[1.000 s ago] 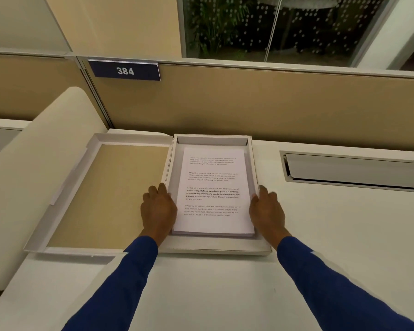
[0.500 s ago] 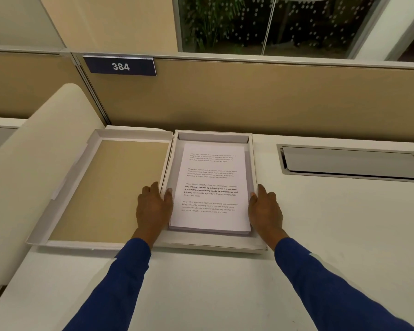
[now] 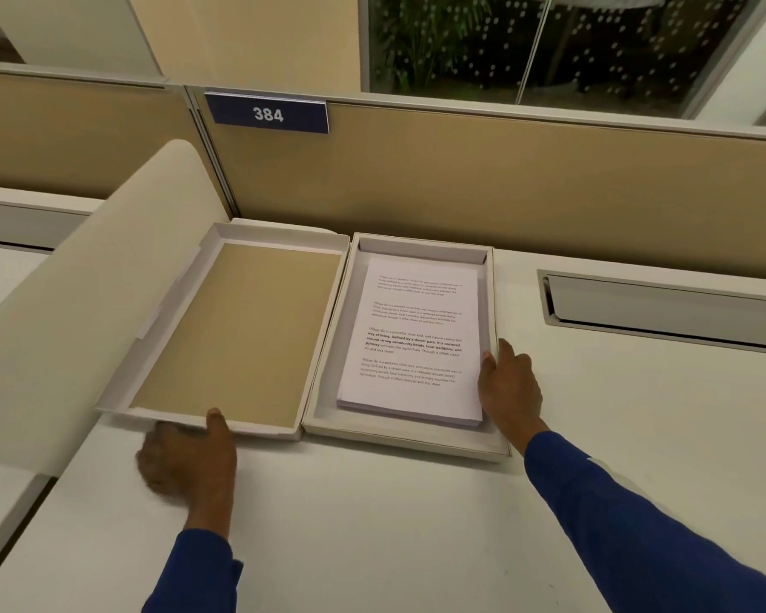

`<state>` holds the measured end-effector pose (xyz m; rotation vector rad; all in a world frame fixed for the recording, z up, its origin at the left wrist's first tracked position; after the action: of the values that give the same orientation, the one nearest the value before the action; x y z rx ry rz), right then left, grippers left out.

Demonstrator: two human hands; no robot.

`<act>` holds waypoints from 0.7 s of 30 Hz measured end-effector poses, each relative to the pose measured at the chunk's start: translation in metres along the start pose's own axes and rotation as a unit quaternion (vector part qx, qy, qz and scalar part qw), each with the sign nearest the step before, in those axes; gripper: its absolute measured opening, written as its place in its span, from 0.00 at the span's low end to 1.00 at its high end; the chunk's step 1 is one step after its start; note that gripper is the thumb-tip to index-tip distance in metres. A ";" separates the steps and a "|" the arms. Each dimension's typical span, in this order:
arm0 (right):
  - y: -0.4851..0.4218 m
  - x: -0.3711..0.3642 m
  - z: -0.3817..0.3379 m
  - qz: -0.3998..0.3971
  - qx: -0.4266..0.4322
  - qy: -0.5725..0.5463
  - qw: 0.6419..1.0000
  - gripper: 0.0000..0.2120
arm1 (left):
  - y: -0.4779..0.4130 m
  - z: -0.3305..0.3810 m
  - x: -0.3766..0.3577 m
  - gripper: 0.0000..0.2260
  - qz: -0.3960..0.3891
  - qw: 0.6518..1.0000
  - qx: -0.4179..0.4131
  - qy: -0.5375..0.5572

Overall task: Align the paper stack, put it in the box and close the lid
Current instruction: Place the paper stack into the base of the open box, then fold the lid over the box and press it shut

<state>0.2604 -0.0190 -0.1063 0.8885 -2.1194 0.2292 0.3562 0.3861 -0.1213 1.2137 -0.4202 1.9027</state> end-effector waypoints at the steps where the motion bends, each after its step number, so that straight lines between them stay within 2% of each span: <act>1: 0.000 0.000 -0.001 -0.001 0.000 0.001 1.000 0.23 | 0.000 0.000 0.000 0.26 0.004 0.999 -0.028 0.023; 3: 0.001 0.001 -0.001 -0.002 0.000 -0.001 1.000 0.23 | 0.005 0.004 0.006 0.21 0.016 0.992 -0.061 0.114; 4: 0.001 0.001 0.000 -0.003 0.001 -0.002 1.000 0.23 | 0.008 0.007 0.009 0.22 0.010 0.984 -0.068 0.162; 6: 0.001 0.001 0.000 -0.006 0.004 -0.003 1.000 0.23 | 0.018 0.013 0.014 0.31 -0.009 0.967 -0.082 0.242; 8: 0.002 0.002 0.000 -0.009 0.006 -0.004 1.000 0.22 | 0.028 0.019 0.020 0.36 -0.007 0.955 -0.102 0.277; 15: 0.006 0.005 0.001 -0.013 0.014 -0.003 1.000 0.21 | 0.063 0.031 0.045 0.41 0.030 0.933 -0.206 0.293; 21: 0.015 0.010 0.001 -0.023 0.009 -0.030 0.999 0.22 | 0.100 0.039 0.048 0.42 0.016 0.924 -0.292 0.245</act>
<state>0.2459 -0.0134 -0.0976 0.9657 -2.1514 0.2011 0.2920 0.3225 -0.0467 0.3272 -0.6689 1.8341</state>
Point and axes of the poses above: each hand's wrist, its own y-axis away from the middle knuckle, its own x-axis out of the back of the hand, z = x × y, the point moved 2 cm from there along -y, towards the middle knuckle, and after that the axes turned 12 degrees about -y, right-handed, at the moved point
